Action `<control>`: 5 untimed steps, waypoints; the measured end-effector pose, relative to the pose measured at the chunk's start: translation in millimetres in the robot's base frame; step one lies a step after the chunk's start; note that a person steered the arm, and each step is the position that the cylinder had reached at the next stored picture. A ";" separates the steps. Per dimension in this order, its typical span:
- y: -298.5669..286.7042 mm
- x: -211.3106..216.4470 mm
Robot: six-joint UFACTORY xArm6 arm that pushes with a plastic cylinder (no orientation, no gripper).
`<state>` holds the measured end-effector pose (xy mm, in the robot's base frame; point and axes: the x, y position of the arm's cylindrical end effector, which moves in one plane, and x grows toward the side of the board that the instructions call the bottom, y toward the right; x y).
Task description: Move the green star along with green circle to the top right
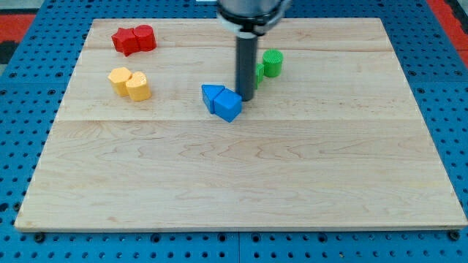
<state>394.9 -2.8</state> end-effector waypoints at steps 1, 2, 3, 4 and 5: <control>-3.4 -9.1; -1.4 -14.3; 9.5 -16.8; 19.4 -17.3; 28.6 -17.3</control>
<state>377.6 25.7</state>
